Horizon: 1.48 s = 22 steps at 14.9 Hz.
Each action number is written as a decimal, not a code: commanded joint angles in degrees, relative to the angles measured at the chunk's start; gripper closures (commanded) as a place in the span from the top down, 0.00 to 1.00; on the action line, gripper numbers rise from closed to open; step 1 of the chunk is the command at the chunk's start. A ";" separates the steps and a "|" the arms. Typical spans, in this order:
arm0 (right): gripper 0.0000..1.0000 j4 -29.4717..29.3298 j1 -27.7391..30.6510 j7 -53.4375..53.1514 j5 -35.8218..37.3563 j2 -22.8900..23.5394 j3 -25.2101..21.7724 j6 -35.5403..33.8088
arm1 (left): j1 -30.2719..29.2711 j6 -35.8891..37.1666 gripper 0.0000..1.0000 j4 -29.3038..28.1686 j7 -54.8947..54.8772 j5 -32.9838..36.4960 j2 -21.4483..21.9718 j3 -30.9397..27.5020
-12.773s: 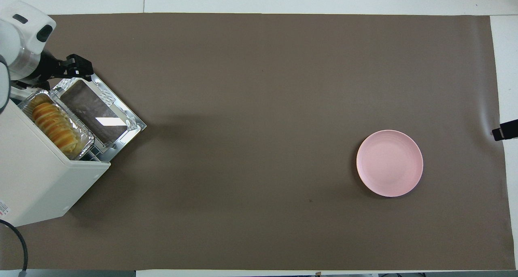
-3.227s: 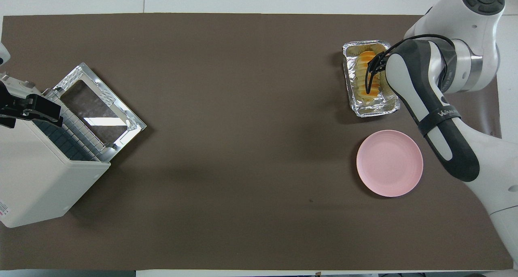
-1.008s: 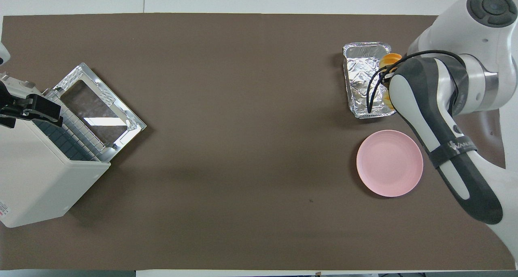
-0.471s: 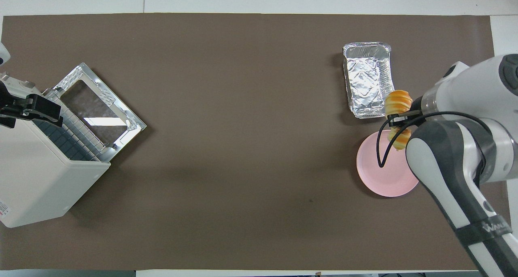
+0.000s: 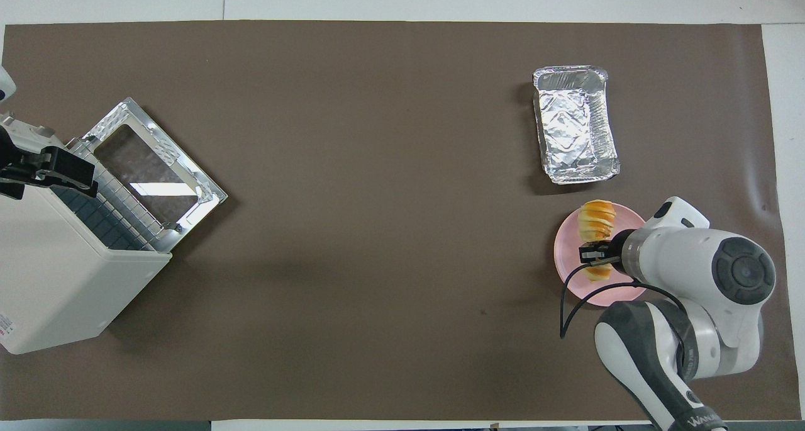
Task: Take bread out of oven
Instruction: 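Lift the bread rolls out and lower them onto the pink plate, then open the right gripper and release the rolls on the plate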
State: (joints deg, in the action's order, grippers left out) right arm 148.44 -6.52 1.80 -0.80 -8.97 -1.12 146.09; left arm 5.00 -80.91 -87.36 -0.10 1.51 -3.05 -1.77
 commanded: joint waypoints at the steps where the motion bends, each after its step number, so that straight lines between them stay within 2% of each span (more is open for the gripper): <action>1: 0.00 1.15 -0.25 -0.13 -0.60 0.79 0.15 2.62 | -0.17 -1.18 1.00 -2.20 -0.16 -0.72 1.82 -0.17; 3: 0.00 1.07 -0.25 -0.13 -0.60 0.79 0.07 2.36 | -0.17 -1.18 1.00 -2.20 -0.16 -0.72 1.82 -0.17; 5: 0.99 0.89 -0.25 -0.39 -0.60 0.79 0.15 2.10 | -0.17 -1.18 1.00 -2.20 -0.16 -0.72 1.82 -0.17; 8: 1.00 -0.42 -0.08 -0.57 -0.60 1.14 0.15 1.05 | -0.17 -1.18 1.00 -2.20 -0.16 -0.72 1.82 -0.17; 10: 1.00 -3.75 -0.08 -0.48 -0.60 0.97 0.07 -4.64 | -0.17 -1.18 1.00 -2.20 -0.16 -0.72 1.82 -0.17; 13: 1.00 -13.23 1.06 -0.04 -0.60 0.53 -0.02 -16.93 | -0.17 -1.18 1.00 -2.20 -0.16 -0.72 1.82 -0.17; 18: 1.00 -32.47 6.76 1.89 -0.60 0.44 -0.11 -36.63 | -0.17 -1.18 1.00 -2.20 -0.16 -0.72 1.82 -0.17; 22: 1.00 -45.49 11.34 12.69 -0.60 0.62 -0.20 -53.76 | -0.17 -1.18 1.00 -2.20 -0.16 -0.72 1.82 -0.17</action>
State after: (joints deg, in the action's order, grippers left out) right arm 109.16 2.30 9.77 -0.80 -9.48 -1.75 99.34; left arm 5.00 -80.91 -87.36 -0.10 1.51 -3.05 -1.77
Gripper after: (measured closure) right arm 0.000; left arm 0.000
